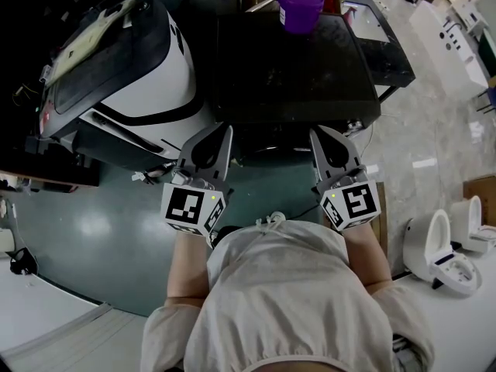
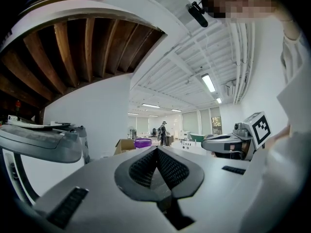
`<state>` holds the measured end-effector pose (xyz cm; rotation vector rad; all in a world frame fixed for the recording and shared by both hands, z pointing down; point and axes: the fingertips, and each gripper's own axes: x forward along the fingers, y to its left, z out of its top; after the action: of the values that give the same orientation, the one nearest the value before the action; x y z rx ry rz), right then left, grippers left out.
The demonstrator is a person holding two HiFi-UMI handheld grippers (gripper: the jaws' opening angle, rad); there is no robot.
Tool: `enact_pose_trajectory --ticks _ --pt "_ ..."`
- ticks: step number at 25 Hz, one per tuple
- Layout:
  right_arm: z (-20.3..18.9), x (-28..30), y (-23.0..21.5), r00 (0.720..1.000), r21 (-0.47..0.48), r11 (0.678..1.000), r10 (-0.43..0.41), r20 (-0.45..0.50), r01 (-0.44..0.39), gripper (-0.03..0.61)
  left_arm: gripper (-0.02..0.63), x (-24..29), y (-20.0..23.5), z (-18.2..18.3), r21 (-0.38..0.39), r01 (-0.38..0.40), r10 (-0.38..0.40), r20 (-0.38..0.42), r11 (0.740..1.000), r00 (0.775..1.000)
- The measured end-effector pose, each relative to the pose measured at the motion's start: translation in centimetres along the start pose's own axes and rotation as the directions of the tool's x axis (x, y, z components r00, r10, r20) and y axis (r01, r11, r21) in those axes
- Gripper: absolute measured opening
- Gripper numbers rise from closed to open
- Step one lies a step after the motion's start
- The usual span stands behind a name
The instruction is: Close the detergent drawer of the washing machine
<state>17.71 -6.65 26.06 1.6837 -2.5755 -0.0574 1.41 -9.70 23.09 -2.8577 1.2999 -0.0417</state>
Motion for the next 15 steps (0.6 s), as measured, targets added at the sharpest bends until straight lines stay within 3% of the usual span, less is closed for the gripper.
enact_pose_trajectory --ticks 15 --pt "0.8 -0.1 0.2 0.999 -0.037 0.999 -0.004 0.042 0.006 0.0 0.017 1.1 -0.2 -1.4 0.002 0.031 -0.031 -0.047 1.0 0.998"
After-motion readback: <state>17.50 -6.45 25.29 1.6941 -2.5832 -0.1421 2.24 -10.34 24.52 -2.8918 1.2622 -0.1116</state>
